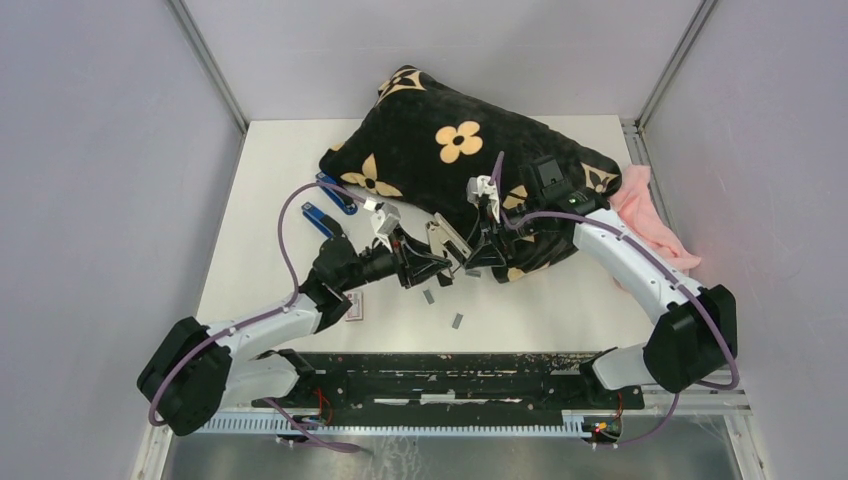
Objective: Unload the staples from the stapler
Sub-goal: Unload the staple at the center of the board, then place the stapler at the center of the board.
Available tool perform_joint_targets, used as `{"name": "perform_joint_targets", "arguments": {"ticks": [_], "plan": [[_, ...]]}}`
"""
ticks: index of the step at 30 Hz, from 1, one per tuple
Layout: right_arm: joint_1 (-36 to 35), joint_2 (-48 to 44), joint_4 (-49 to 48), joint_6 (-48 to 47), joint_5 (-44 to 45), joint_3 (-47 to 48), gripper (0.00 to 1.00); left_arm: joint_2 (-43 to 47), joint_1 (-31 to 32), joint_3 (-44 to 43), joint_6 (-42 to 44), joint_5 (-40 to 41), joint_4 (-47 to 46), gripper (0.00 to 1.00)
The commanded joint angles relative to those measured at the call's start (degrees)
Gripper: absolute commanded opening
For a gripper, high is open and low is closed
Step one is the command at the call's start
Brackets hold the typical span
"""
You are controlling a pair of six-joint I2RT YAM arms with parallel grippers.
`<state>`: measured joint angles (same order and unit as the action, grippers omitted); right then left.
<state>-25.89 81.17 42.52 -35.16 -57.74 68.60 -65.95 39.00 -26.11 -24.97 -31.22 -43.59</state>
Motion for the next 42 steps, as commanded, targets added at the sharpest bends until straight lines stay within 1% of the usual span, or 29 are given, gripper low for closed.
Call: {"name": "perform_joint_targets", "arguments": {"ticks": [1,3,4,7,10,12,17,20,27,29,31,34,39,42], "plan": [[-1.1,-3.7,-10.0,14.5,-14.9,-2.8,0.28,1.3,0.1,1.6,-15.6,7.4,-9.3,0.03],[-1.1,-3.6,-10.7,15.6,-15.2,-3.1,0.35,1.6,0.4,2.4,-18.1,9.1,-9.2,0.03],[-1.2,-3.5,-10.7,15.6,-15.2,-3.1,0.40,1.7,0.4,2.7,-18.6,9.4,-9.3,0.03],[-1.3,-3.4,-10.0,14.7,-14.9,-3.2,0.54,2.9,0.5,4.0,-19.3,11.3,-9.7,0.03],[-1.3,-3.1,-8.7,14.1,-12.6,-2.6,0.68,4.9,0.5,5.1,-19.5,13.1,-8.8,0.03],[-1.2,-2.4,-7.1,13.4,-11.4,-1.6,0.73,6.4,0.5,5.7,-19.3,14.3,-7.9,0.03],[-1.2,-1.3,-4.5,12.1,-9.3,-0.2,0.82,9.8,0.4,7.4,-18.5,18.3,-4.1,0.03],[-0.9,-1.8,-3.7,11.4,-8.5,0.1,0.85,12.8,0.2,8.3,-17.3,21.6,0.6,0.03],[0.3,-2.4,-3.0,10.9,-8.3,0.5,0.87,22.8,-0.9,10.4,-14.3,30.4,11.2,0.03],[0.7,-2.7,-2.9,10.7,-8.3,0.5,0.87,24.4,-1.7,10.6,-13.8,31.7,14.1,0.03],[1.0,-2.7,-2.9,10.7,-8.2,0.4,0.87,25.0,-3.6,11.3,-14.2,31.0,14.8,0.03],[1.5,-2.7,-2.9,10.7,-8.0,0.4,0.87,24.3,-9.3,12.9,-17.6,26.2,12.8,0.03],[1.9,-2.2,-3.0,10.9,-7.5,0.4,0.87,20.6,-23.8,15.6,-26.5,15.1,8.1,0.03],[1.9,-1.9,-3.1,11.0,-7.2,0.3,0.87,17.8,-30.7,16.0,-30.8,12.7,6.5,0.03]]}}
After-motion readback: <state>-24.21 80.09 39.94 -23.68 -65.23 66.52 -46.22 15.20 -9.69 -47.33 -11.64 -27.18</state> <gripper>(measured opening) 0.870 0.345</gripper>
